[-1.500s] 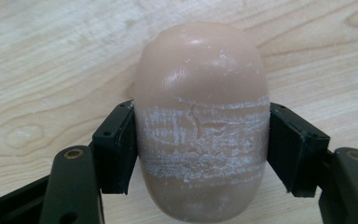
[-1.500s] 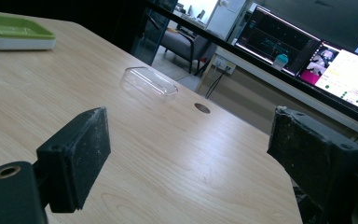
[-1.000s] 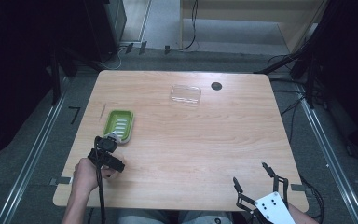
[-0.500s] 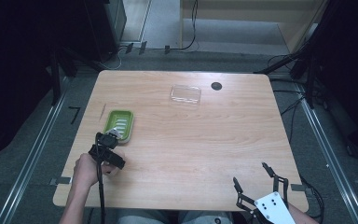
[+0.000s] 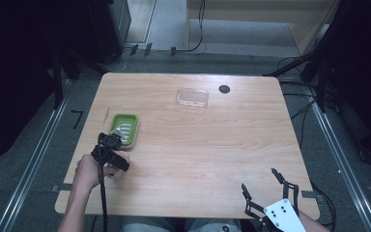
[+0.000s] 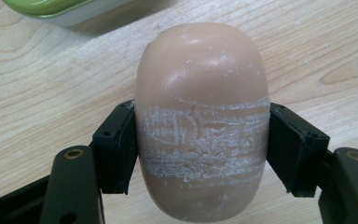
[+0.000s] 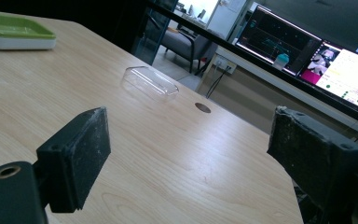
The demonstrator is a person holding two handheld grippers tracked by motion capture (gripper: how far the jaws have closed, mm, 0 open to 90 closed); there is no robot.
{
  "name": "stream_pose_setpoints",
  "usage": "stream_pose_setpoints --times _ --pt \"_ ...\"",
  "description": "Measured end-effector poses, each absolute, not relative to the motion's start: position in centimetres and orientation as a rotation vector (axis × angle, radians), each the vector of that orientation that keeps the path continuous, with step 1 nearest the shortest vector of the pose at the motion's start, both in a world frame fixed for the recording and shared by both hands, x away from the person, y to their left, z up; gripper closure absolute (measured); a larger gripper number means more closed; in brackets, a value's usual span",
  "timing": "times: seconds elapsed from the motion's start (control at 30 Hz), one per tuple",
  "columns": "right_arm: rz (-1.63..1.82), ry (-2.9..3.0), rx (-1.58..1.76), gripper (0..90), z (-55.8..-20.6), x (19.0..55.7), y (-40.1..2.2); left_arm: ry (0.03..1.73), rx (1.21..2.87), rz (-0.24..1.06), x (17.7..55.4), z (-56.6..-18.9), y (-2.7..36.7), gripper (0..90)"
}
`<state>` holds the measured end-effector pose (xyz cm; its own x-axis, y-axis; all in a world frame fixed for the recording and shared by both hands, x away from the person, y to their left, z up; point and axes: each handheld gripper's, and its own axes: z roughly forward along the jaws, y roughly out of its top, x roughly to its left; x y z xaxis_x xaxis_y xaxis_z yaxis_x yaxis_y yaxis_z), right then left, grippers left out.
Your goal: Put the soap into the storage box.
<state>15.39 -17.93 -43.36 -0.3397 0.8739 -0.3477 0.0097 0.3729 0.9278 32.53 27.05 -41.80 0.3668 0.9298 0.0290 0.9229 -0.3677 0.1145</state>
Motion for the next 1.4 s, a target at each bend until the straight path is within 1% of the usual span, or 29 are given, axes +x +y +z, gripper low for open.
stream_pose_setpoints --times 0.5,0.6,0.73,1.4 --pt "1.113 1.661 0.79 13.2 -43.4 15.4 -17.9 1.703 2.511 0.126 33.2 -40.7 27.3 33.5" --pt "1.113 1.663 0.788 13.1 -43.4 15.4 -17.9 1.705 2.513 0.146 33.5 -40.4 27.4 33.5" --pt "1.112 1.664 0.788 13.1 -43.4 15.4 -17.9 1.693 2.52 0.135 33.8 -40.1 27.4 33.6" --pt "1.108 1.669 0.786 13.1 -43.4 15.5 -17.9 1.66 2.512 0.17 35.5 -38.8 26.6 33.6"
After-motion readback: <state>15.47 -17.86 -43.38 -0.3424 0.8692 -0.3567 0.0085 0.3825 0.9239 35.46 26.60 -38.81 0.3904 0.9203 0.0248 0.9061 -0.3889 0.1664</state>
